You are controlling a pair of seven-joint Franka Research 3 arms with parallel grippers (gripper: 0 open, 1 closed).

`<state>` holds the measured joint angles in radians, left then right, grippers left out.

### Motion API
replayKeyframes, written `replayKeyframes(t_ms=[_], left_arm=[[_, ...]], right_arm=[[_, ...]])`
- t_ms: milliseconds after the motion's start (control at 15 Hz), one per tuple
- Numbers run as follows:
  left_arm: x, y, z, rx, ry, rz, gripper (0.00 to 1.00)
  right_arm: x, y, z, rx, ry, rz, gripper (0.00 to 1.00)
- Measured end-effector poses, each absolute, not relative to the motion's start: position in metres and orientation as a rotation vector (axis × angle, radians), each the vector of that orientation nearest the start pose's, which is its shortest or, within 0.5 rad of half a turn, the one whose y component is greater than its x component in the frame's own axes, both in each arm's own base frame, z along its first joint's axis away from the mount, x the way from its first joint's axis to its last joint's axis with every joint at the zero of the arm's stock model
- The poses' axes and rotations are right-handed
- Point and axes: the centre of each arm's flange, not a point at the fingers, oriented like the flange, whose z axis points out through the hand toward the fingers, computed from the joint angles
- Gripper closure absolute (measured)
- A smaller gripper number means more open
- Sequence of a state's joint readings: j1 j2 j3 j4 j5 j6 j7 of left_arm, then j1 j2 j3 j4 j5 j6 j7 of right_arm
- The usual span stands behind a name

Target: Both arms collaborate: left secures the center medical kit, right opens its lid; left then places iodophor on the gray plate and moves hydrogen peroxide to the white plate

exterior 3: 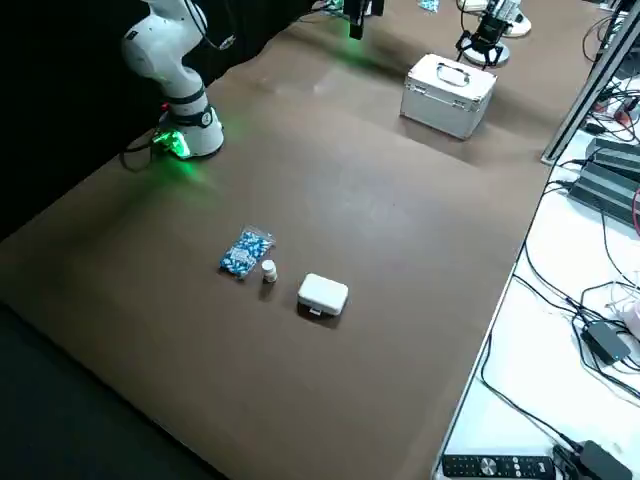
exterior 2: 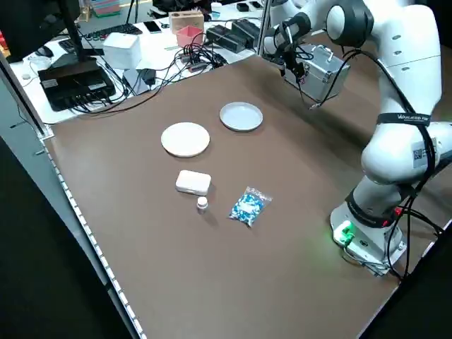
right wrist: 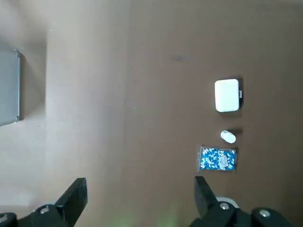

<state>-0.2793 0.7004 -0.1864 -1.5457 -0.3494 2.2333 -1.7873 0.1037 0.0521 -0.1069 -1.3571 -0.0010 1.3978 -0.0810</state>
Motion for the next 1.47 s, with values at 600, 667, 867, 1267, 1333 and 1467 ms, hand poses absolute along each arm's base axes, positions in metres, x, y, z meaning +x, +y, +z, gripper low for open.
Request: replayKeyframes(t_ms=[600,667,867,1267,1333,1467], left_arm=[[0.626,-0.339,0.241,2.019,2.092,-0.519,0.0],[0.624,-0.343,0.24,2.015,2.097,-0.519,0.0],[0.618,-0.355,0.233,2.025,2.093,-0.522,0.0],[0.619,-0.366,0.241,2.007,2.089,-0.515,0.02],[0.618,-0.369,0.242,2.01,2.084,-0.514,0.02],[0.616,-0.374,0.242,2.007,2.08,-0.509,0.03]], right_arm=[[0.549,-0.004,0.68,-3.145,-0.111,0.037,0.0],[0.549,-0.004,0.679,-3.145,-0.108,0.038,0.0],[0.552,-0.002,0.682,-3.146,-0.117,-0.012,0.0],[0.552,0.027,0.677,-3.141,-0.197,0.012,0.0],[0.552,0.035,0.673,-3.14,-0.219,0.029,0.0],[0.555,0.052,0.662,-3.139,-0.249,0.063,0.0]])
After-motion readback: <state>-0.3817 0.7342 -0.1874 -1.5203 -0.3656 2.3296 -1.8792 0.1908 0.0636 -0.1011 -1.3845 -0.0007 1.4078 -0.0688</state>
